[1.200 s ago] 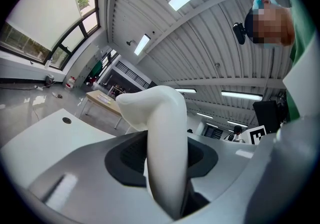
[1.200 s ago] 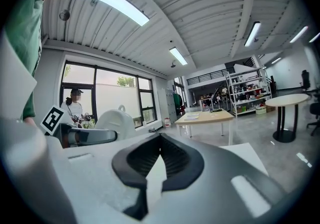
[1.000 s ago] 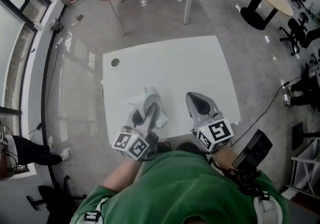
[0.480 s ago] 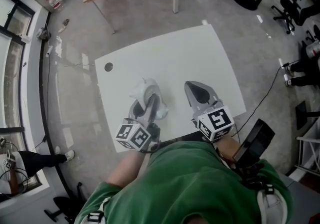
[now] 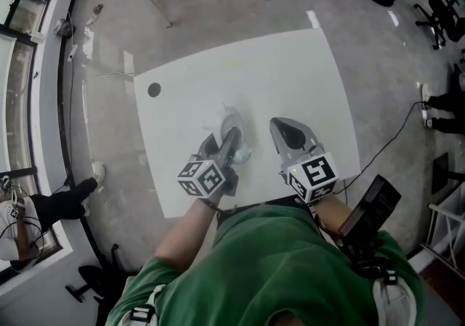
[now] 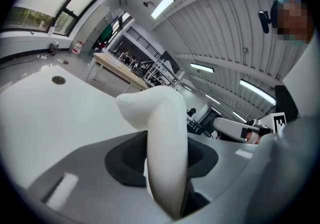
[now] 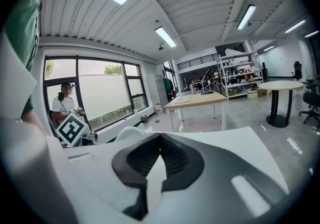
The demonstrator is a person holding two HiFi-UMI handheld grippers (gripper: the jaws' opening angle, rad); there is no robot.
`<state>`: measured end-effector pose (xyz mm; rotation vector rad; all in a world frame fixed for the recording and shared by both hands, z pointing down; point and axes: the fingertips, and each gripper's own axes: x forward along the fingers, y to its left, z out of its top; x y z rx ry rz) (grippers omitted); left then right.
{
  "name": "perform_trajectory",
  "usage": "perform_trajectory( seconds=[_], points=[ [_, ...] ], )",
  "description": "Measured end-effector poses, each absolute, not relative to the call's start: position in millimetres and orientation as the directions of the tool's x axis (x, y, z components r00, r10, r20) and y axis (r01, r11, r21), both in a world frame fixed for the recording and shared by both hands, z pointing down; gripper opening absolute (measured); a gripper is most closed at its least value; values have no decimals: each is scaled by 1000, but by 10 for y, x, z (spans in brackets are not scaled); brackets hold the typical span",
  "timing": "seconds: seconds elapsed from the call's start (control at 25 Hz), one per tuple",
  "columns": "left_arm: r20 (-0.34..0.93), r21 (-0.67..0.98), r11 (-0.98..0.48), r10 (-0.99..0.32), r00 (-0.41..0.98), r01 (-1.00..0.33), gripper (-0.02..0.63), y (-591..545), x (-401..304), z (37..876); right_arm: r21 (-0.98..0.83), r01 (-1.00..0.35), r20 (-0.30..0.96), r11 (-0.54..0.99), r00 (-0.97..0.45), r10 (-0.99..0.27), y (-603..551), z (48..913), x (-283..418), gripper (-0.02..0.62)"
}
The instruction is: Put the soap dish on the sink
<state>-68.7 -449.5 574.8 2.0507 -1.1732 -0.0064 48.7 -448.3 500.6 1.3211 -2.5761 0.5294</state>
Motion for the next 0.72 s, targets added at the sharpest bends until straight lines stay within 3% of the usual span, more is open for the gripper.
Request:
perform_trajectory(
  seconds=[0.72],
  points=[
    [441,731,-182,-610,658,-658,155,-4871,-513,6754,-304,-824,432,478,-566,-702,-4677,5667,712,2]
  ],
)
